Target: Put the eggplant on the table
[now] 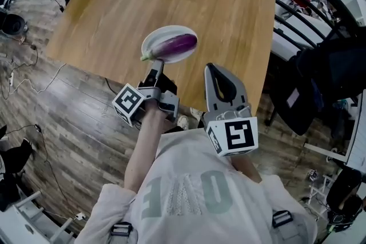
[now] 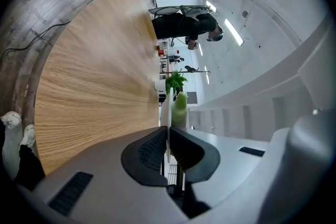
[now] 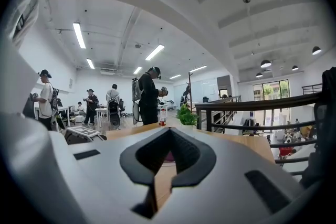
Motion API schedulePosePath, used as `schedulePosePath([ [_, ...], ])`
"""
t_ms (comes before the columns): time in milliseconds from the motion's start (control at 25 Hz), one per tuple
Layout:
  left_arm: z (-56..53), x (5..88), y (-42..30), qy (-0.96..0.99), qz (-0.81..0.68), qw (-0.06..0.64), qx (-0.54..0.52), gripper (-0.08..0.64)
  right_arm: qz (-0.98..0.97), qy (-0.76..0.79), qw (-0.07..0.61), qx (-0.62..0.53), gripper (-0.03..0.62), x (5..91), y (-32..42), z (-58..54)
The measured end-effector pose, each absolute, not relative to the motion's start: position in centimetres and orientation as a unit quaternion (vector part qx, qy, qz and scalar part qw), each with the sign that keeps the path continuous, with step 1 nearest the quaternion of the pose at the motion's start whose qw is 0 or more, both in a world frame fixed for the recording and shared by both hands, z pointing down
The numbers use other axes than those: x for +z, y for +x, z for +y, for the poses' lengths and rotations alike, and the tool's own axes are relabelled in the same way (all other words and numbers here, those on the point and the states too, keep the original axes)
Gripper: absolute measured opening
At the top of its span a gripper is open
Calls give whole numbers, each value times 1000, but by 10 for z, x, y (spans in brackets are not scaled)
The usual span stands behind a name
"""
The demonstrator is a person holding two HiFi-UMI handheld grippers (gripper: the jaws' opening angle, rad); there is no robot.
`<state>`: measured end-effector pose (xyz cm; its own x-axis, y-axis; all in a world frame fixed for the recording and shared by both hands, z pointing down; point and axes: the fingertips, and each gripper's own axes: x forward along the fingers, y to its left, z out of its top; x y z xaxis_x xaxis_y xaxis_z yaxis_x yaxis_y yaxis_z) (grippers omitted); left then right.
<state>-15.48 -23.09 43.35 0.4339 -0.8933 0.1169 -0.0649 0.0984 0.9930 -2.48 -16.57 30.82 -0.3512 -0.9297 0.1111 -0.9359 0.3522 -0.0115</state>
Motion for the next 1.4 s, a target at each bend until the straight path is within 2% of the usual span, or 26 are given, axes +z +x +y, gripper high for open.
schedulePosePath([
  [440,-236,448,-140,581,-423,612,-328,20,-828,554,66,47,18,314,-6,-191],
  [1000,-243,526,-130,560,-463,602,-331,20,-844,526,105,31,18,325,18,-185],
  [1400,-255,561,-130,519,-472,624,-344,20,-846,521,106,39,18,330,31,-201],
])
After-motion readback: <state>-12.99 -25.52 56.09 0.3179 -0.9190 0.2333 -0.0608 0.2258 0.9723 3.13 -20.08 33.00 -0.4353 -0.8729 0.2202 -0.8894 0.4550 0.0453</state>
